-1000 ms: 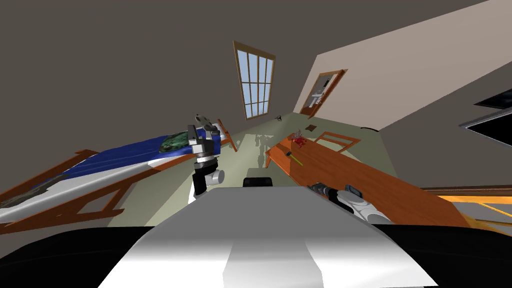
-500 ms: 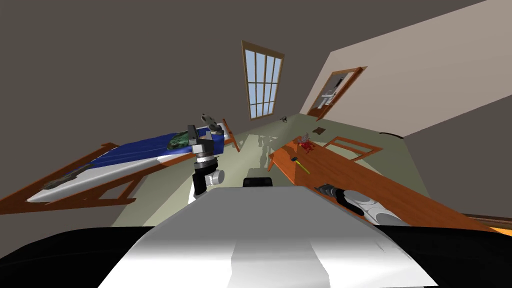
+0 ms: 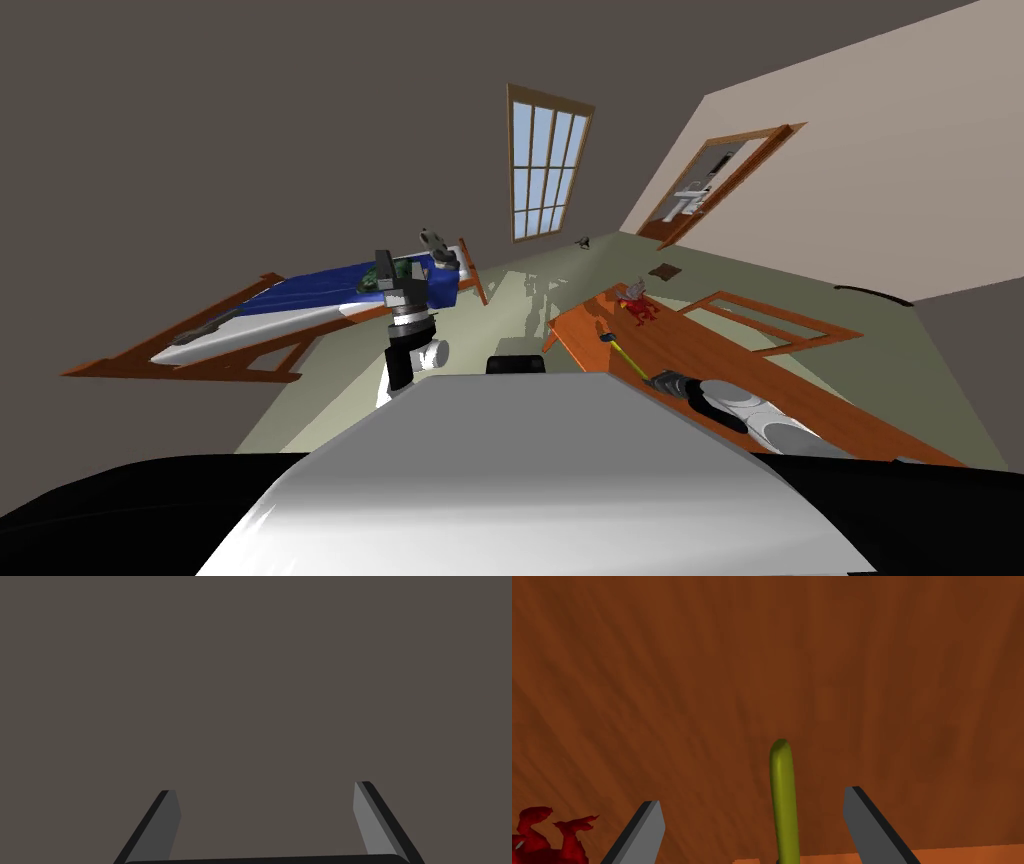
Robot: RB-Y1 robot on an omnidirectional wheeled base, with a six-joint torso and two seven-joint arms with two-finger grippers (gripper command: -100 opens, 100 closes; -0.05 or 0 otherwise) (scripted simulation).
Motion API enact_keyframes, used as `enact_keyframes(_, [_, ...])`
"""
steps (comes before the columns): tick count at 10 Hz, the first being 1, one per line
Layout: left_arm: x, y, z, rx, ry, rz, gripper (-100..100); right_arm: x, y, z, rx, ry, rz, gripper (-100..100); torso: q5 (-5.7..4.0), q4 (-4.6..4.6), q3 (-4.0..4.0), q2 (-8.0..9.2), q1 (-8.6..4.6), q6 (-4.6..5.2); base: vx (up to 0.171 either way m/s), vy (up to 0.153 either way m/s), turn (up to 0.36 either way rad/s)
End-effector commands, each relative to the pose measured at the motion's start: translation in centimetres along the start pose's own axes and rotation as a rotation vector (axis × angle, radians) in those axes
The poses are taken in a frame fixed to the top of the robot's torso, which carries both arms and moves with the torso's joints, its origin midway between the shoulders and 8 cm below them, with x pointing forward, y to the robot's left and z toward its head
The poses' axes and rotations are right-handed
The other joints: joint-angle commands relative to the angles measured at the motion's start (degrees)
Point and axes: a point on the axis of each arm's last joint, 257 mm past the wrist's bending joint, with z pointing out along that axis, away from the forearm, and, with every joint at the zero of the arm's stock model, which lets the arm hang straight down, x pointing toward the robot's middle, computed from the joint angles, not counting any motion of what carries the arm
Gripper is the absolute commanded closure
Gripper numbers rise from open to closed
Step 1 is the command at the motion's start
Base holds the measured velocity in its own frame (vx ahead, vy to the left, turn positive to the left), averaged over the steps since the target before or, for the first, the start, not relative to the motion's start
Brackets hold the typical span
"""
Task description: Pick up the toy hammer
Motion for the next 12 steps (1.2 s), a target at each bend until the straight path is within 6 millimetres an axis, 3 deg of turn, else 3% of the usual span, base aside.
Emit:
enact_keyframes(1, [0.0, 0.0, 0.0, 0.0, 0.0, 0.0, 0, 0.5, -0.2, 0.1, -0.004, 0.019, -0.008, -100, 0.0, 0.0, 0.0, 0.0, 0.0, 0.0, 0.224, 0.083, 0.185])
enact_keyframes(4, [0.0, 0.0, 0.0, 0.0, 0.0, 0.0, 0, 0.6, 0.1, 0.3, -0.013, 0.028, -0.012, -100, 0.05, -0.01, -0.01, 0.01, 0.28, 0.01, 0.148, 0.091, 0.12])
enact_keyframes(5, [0.0, 0.0, 0.0, 0.0, 0.0, 0.0, 0, 0.5, 0.1, 0.3, -0.015, 0.028, -0.011, 0, 0.04, 0.04, 0.15, 0.31, 0.1, 0.08, 0.017, 0.009, -0.005])
enact_keyframes(6, [0.0, 0.0, 0.0, 0.0, 0.0, 0.0, 0, 0.0, 1.0, 0.7, -0.018, 0.021, -0.03, -100, 0.0, 0.11, 0.32, 0.58, -0.05, 0.09, 0.051, -0.028, -0.137])
enact_keyframes(12, [0.0, 0.0, 0.0, 0.0, 0.0, 0.0, 0, -2.0, 4.2, 1.7, -0.031, -0.012, -0.093, -100, -0.1, 0.1, 0.29, 0.54, -0.41, 0.1, 0.071, -0.061, -0.126])
